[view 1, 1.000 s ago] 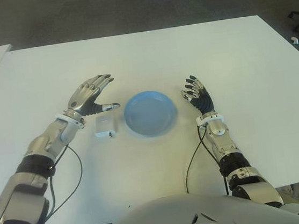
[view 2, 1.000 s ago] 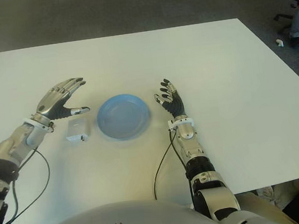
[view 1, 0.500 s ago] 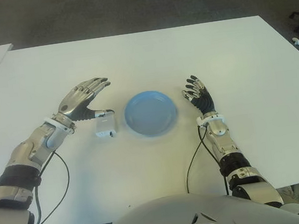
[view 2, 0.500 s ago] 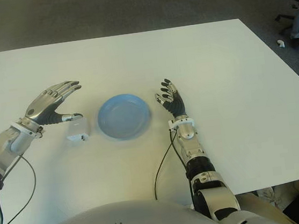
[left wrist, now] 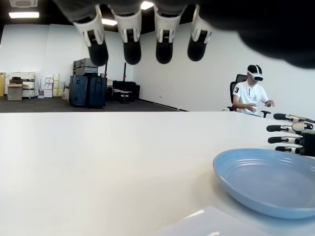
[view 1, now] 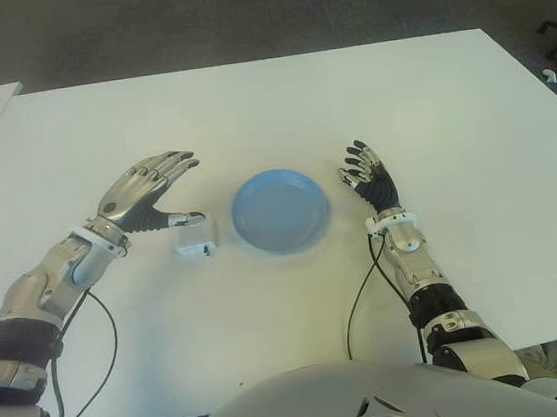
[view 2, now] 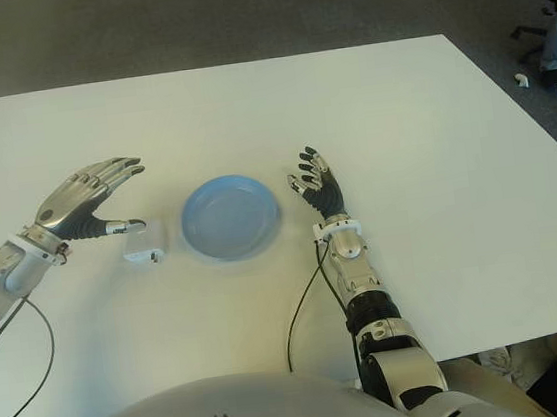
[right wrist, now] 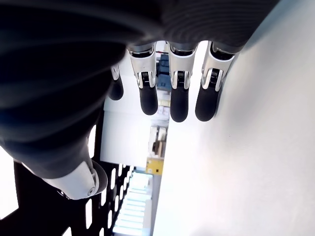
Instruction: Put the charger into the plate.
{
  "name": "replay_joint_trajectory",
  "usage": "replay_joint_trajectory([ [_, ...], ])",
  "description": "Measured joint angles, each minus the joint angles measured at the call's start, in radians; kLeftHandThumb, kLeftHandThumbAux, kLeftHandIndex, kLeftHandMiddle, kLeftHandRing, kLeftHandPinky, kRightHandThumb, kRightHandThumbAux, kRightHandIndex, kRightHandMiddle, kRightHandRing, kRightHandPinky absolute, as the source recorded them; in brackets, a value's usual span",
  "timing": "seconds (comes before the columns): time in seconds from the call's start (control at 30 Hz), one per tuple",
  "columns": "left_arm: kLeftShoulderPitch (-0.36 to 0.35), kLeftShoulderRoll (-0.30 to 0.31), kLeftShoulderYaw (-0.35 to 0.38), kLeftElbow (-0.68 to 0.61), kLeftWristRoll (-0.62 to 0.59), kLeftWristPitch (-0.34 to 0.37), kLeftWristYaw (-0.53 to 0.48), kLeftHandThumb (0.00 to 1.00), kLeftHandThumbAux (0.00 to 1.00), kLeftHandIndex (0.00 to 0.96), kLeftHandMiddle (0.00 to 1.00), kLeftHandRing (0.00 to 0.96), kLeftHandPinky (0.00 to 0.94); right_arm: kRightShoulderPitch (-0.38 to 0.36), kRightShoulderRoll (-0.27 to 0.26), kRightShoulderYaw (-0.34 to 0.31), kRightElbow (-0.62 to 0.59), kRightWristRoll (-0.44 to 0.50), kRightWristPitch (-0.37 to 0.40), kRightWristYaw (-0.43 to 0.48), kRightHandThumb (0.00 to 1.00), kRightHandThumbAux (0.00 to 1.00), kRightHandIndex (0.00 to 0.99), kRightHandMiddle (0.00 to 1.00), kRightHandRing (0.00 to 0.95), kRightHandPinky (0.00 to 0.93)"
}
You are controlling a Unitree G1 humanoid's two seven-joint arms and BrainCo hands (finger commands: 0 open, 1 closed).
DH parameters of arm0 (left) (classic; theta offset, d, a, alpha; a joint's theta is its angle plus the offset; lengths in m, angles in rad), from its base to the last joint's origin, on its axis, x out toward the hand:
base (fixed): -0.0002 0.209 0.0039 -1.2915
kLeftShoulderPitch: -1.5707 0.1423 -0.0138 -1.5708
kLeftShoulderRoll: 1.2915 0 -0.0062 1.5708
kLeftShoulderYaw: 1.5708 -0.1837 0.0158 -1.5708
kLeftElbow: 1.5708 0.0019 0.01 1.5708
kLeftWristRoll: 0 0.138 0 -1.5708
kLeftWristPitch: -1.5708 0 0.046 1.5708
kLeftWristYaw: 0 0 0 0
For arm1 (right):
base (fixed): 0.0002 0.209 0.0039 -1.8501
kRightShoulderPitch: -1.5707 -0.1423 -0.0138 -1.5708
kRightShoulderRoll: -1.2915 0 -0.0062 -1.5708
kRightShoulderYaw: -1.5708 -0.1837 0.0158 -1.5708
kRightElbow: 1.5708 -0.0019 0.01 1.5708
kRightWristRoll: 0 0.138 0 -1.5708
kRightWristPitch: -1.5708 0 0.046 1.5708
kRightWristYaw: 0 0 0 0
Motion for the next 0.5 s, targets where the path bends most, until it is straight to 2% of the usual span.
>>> replay_joint_trajectory([
  [0.2, 0.046, 0.026, 0.009, 0.003, 0.013, -0.023, 0.000, 0.399, 0.136, 0.000, 0.000, 0.000, 0.074, 0.000, -0.001, 0.000, 0.001, 0.000, 0.000, 0.000, 0.533, 0.712, 0.030, 0.159, 0.169, 0.207],
  [0.5, 0.075, 0.048, 0.010, 0.025, 0.051, -0.031, 0.003, 0.366, 0.154, 0.000, 0.000, 0.000, 0.073, -0.003, -0.002, -0.003, 0.004, 0.000, 0.001, -0.002, 0.534, 0.710, 0.031, 0.158, 0.170, 0.211],
])
